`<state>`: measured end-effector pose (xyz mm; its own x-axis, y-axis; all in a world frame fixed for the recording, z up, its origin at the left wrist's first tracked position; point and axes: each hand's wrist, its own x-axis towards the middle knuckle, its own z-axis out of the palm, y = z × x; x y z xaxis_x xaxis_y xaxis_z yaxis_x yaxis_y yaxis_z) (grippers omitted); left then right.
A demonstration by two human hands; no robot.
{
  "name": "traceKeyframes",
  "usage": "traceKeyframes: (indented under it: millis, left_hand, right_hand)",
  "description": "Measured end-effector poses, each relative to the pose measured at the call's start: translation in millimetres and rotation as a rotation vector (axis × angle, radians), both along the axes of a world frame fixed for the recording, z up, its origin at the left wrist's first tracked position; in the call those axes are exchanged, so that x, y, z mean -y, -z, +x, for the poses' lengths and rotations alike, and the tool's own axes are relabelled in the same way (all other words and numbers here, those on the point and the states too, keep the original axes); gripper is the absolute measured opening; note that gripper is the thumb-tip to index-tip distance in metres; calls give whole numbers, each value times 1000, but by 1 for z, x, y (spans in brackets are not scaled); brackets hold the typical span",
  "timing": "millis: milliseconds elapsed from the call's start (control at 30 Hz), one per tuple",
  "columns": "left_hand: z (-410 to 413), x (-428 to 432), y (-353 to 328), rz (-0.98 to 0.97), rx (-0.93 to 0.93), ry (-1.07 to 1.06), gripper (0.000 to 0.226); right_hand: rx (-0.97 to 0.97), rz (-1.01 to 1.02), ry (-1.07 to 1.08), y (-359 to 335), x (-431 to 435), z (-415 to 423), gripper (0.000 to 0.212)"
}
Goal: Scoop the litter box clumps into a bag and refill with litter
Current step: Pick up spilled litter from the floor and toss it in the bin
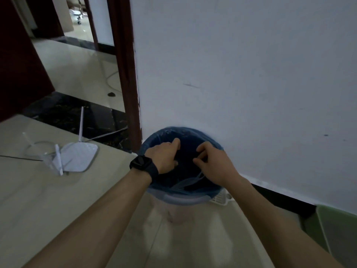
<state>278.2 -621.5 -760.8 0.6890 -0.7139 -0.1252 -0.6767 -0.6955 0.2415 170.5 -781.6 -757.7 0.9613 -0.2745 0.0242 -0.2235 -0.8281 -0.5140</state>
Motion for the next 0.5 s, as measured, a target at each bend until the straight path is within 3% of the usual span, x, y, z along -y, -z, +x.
traceKeyframes:
  millis: [67, 133, 200, 233, 267, 333, 400, 467, 500]
  left_hand:
    - [1, -3, 0, 33, -22, -3, 39]
    - [1, -3, 0, 33, 37, -32, 28]
    - [0, -3, 1, -8, 92, -63, 47]
    - [-1, -3, 1, -10, 106, -59, 47]
    - [-2, -2, 2, -33, 107, -42, 38]
    - [-2, -1, 2, -58, 34, 11, 12]
    - [-7, 4, 0, -138, -8, 60, 33]
    - [-19, 14, -10, -214, 67, 72, 15]
    - [-27, 23, -16, -246, 119, 90, 24]
  right_hand:
    - [-49, -18, -10, -2, 1, 2, 17]
    - [-44, -90, -7, -5, 2, 4, 15]
    - [-62, -129, -34, -5, 4, 3, 12]
    - [-61, -139, -60, -6, 3, 1, 21]
    - [-47, -132, -78, -5, 4, 0, 27]
    - [30, -91, -65, -4, 6, -6, 14]
    - [113, -95, -18, -4, 11, -16, 10]
    - [139, -107, -4, -3, 22, -33, 15]
    - [149, -99, -1, -4, 27, -46, 26]
